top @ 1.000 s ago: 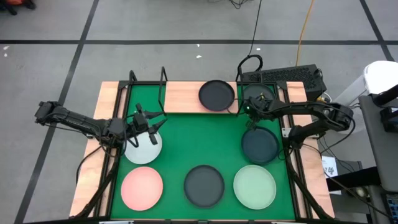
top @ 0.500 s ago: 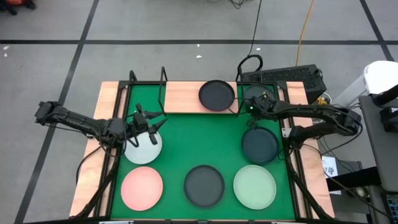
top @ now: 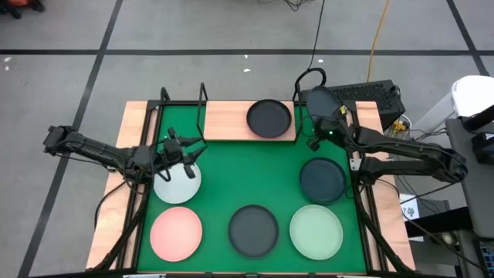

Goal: Place and stack plates onto a shelf
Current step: Stack the dark green plate on top of the black plate on the shelf

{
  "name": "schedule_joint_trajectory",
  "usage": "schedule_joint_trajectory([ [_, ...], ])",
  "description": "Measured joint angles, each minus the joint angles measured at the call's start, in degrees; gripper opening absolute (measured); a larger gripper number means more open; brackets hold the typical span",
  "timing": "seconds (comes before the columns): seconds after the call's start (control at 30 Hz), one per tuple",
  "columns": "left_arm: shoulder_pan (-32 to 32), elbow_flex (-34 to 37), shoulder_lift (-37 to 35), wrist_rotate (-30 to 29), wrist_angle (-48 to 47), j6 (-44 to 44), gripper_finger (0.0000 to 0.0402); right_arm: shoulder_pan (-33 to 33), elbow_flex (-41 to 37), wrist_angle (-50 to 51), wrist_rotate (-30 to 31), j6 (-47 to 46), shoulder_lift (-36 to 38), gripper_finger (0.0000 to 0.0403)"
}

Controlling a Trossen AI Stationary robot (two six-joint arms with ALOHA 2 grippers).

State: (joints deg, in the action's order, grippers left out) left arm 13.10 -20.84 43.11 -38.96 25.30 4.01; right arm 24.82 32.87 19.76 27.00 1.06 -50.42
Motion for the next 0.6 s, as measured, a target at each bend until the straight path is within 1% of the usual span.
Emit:
schedule_joint_trajectory([
  [0.13, 0.0, 0.0, -0.01, 0.0, 0.32, 0.2, 0.0165, -0.96, 0.06, -4.73, -0.72, 1.39, 0.7, 0.0001],
  [0.4, 0.0, 0.02, 0.01, -0.02, 0.35, 0.22, 0.0165, -2.87, 0.44, -17.68, -10.85, 3.76, 0.68, 0.0],
  [0.5, 0.0, 0.01, -0.02, -0.02, 0.35, 0.22, 0.0165, -3.9, 2.18, -18.89, -11.41, 5.46, 0.67, 0.0],
  [0.6, 0.0, -0.01, 0.0, -0.02, 0.35, 0.24, 0.0165, -4.81, 4.42, -18.85, -10.45, 7.93, 0.44, 0.0],
])
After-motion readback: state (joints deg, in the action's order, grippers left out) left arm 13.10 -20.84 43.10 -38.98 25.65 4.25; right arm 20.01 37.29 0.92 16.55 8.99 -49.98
